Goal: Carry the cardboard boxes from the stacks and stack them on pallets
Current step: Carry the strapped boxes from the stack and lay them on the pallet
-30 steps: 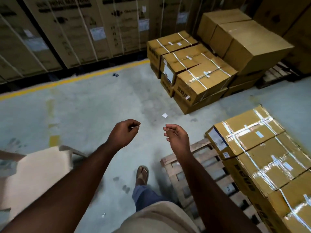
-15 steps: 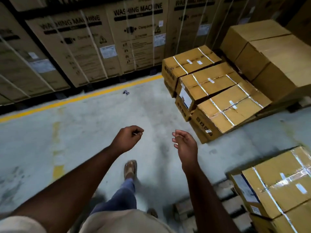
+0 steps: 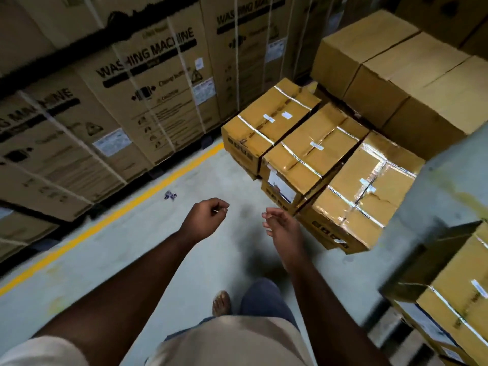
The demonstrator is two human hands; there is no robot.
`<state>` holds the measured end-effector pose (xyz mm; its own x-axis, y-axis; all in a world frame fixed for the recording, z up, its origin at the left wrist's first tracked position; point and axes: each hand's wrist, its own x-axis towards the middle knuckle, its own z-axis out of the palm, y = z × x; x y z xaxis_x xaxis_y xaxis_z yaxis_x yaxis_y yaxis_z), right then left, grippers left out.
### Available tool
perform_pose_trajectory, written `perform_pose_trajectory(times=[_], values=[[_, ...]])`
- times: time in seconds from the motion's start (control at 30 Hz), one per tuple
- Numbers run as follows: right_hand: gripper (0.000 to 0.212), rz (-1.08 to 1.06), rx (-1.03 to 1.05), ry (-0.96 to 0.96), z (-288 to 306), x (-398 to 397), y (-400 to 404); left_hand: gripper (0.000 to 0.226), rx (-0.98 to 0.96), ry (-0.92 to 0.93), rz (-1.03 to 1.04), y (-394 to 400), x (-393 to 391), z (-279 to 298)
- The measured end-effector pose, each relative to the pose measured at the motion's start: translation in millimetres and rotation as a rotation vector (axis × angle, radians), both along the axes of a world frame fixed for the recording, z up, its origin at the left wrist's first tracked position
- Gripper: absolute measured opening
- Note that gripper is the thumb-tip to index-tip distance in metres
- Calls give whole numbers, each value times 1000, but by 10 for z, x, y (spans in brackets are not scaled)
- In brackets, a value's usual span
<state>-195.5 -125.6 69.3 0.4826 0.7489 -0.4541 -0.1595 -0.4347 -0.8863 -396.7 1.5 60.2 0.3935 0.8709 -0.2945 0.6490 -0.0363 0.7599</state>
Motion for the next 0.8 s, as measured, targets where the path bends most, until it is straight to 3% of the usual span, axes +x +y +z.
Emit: perform_pose_trajectory(times=[0.2,0.4,0.6,0.73,0.8], values=[[13,-116,-23,40,-459,545,1509,17,5,-14,-135,1611,823,-309],[15,-95,-76,74,-1116,1143,3063,19,-109,30,-58,3128,1453,-874],[20,-102,-190,-53,-1309,1686,4088,19,-166,84,-79,4225,1990,-1104],[31,-170,-264,-11,-1724,1901,4655,30,-226,47,-153,4983,2412,-1520],[36,-194,-317,17,-2030,1956,4848,35,-263,121,-174,5306,2575,-1817]])
